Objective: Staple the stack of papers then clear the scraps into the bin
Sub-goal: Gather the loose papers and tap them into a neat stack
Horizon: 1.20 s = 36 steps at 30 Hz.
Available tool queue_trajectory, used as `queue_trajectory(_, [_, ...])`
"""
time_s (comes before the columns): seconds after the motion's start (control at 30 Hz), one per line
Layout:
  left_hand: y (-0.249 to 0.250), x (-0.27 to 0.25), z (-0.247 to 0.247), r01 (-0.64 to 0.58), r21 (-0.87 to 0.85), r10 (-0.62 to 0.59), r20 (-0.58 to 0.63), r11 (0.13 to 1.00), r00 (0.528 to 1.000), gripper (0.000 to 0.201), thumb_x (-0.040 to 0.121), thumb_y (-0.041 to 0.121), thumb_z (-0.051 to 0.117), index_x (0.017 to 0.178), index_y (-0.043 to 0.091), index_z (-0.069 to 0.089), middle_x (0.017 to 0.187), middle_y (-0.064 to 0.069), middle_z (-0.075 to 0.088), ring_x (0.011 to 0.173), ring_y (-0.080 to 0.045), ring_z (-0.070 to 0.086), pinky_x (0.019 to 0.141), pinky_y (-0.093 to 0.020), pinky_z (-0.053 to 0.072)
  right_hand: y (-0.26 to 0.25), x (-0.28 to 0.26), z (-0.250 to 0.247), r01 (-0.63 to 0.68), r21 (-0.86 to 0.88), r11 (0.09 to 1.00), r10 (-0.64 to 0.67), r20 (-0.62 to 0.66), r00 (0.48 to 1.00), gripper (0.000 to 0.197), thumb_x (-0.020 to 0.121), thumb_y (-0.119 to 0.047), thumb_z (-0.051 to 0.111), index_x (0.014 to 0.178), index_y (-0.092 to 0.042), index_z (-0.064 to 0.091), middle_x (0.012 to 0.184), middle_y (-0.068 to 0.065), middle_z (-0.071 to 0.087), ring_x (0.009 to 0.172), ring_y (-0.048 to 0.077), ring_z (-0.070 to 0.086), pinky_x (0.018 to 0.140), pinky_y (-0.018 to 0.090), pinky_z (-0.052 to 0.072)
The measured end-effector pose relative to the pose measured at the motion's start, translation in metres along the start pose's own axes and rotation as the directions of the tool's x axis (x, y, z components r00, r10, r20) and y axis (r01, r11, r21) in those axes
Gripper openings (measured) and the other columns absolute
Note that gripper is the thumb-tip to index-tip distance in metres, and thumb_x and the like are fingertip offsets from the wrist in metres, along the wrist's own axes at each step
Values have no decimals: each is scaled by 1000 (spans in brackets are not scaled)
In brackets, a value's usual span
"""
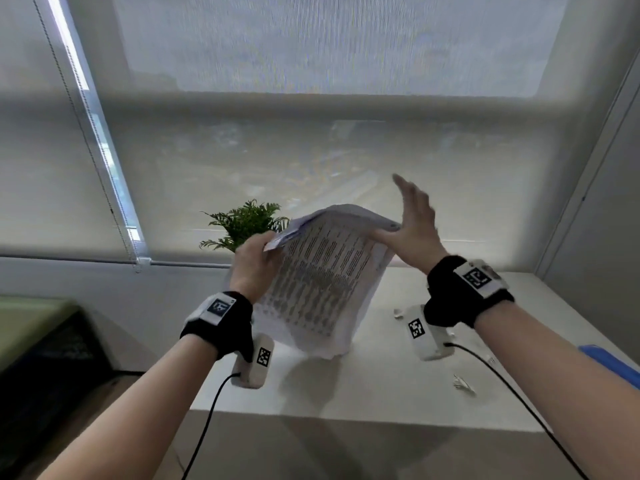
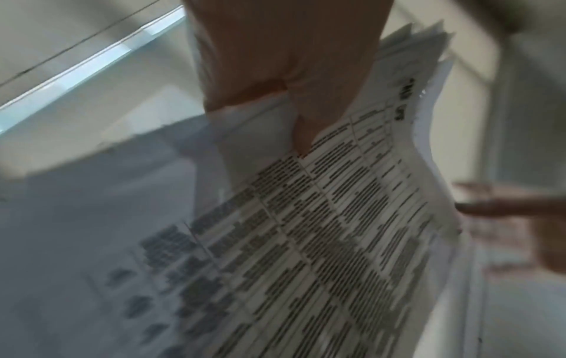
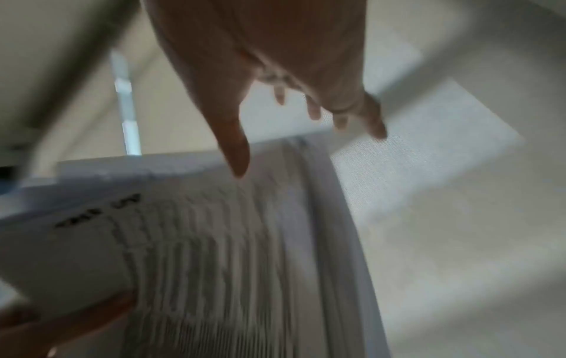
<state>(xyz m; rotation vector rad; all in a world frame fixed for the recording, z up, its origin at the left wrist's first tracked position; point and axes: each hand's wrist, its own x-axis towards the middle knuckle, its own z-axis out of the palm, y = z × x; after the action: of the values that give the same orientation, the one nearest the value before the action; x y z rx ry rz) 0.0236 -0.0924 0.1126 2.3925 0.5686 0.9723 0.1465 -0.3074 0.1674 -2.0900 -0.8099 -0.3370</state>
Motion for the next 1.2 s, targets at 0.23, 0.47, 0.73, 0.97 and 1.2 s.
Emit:
queue_trajectory(0.23, [60, 8, -9, -369, 287, 402, -64, 884, 913, 19, 90, 23, 56, 105, 21, 68, 99, -2, 68, 96, -25, 62, 98, -36, 32, -20, 7, -7, 98, -9, 995, -93, 225, 970, 30, 76, -17, 73, 105, -12, 70, 88, 9, 66, 88, 10, 55, 69, 17, 39])
queue_trajectory(0.47, [13, 9, -10, 74, 104, -49, -226, 992, 973, 98, 75, 38, 68, 151, 20, 8, 157, -13, 14, 147, -32, 11, 118, -51, -4, 33, -29, 17, -341, 495, 799, 348, 83, 934, 30, 74, -14, 74, 100, 1, 71, 102, 20, 72, 93, 30, 68, 90, 49, 54])
queue_trajectory(0.73, [-26, -7, 4, 294, -770, -291, 147, 566, 945, 45, 75, 2, 69, 117, 2, 54, 93, -4, 67, 86, -20, 61, 76, -31, 51, 52, -59, 33, -441, 708, 552, 401, 238, 885, 34, 83, 4, 63, 117, 11, 60, 117, 28, 64, 103, 39, 63, 97, 53, 49])
queue_trajectory(0.97, [-26, -31, 26, 332, -758, -293, 193, 562, 936, 37, 83, 12, 67, 111, 17, 43, 101, -4, 60, 86, -14, 59, 60, -13, 51, 70, -66, 41, -443, 671, 594, 410, 221, 885, 33, 74, -3, 75, 106, 2, 66, 108, 23, 69, 102, 39, 66, 95, 51, 51])
queue_trajectory(1.2, [-1, -7, 20, 386, -595, -421, 87, 705, 903, 60, 71, 69, 60, 103, 18, 55, 98, -1, 56, 90, -18, 51, 82, -28, 39, 53, -46, 16, -103, 125, 987, 109, -40, 993, 67, 78, -27, 72, 137, -36, 41, 111, 5, 54, 103, 19, 55, 89, 34, 48])
